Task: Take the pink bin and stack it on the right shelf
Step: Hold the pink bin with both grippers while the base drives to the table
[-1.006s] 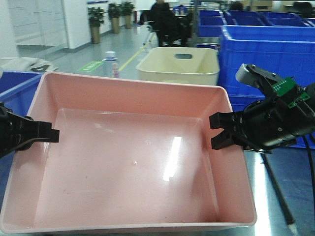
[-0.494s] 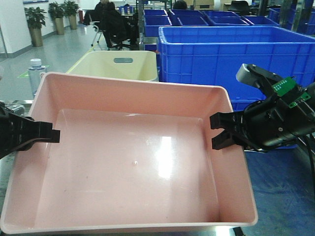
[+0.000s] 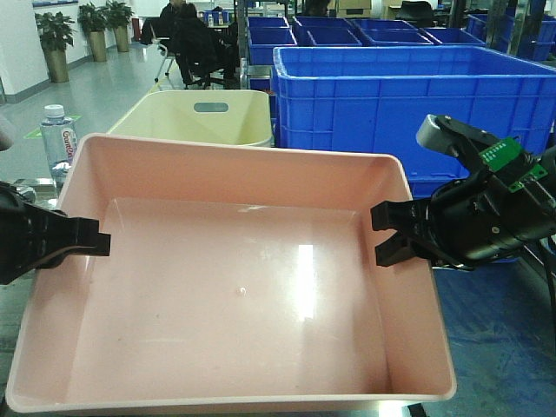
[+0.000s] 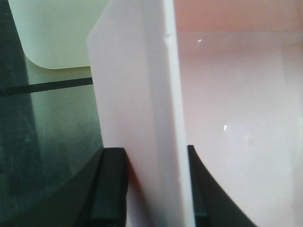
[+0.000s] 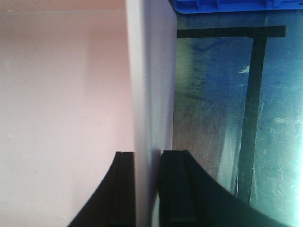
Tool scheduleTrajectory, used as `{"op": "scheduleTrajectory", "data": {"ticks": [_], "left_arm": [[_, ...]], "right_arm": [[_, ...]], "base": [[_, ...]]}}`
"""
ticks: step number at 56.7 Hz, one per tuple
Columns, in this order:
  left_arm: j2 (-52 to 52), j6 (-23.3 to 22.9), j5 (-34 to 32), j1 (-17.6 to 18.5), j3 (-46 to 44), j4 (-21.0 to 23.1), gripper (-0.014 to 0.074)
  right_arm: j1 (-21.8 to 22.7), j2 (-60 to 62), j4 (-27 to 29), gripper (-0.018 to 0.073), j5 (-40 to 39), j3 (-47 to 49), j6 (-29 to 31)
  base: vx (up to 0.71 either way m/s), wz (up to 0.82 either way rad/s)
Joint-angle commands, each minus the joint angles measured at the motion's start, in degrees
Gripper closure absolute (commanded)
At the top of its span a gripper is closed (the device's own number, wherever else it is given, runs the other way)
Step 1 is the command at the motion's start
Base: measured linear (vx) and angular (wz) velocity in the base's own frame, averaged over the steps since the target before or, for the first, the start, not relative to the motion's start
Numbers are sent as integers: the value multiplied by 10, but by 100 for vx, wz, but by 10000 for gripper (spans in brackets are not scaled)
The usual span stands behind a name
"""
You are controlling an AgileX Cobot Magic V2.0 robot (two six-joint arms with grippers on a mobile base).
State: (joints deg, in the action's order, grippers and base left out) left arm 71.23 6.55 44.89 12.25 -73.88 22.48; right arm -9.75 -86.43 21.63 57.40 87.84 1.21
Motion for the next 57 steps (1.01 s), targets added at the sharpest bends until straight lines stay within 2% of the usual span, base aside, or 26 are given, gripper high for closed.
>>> {"op": "scheduleTrajectory", "data": {"ticks": [1, 42, 57], "left_arm": [[-19, 5, -48, -2, -20, 3, 601], [-19, 5, -51, -2, -17, 3, 601], [34, 4, -55, -2, 20, -14, 592]], "right_arm": [[12, 22, -16, 568, -50, 18, 0], [12, 19, -13, 566, -72, 18, 7], [12, -30, 1, 498, -58, 17, 18]], "base": [[0, 0], [0, 0], [0, 0]]}}
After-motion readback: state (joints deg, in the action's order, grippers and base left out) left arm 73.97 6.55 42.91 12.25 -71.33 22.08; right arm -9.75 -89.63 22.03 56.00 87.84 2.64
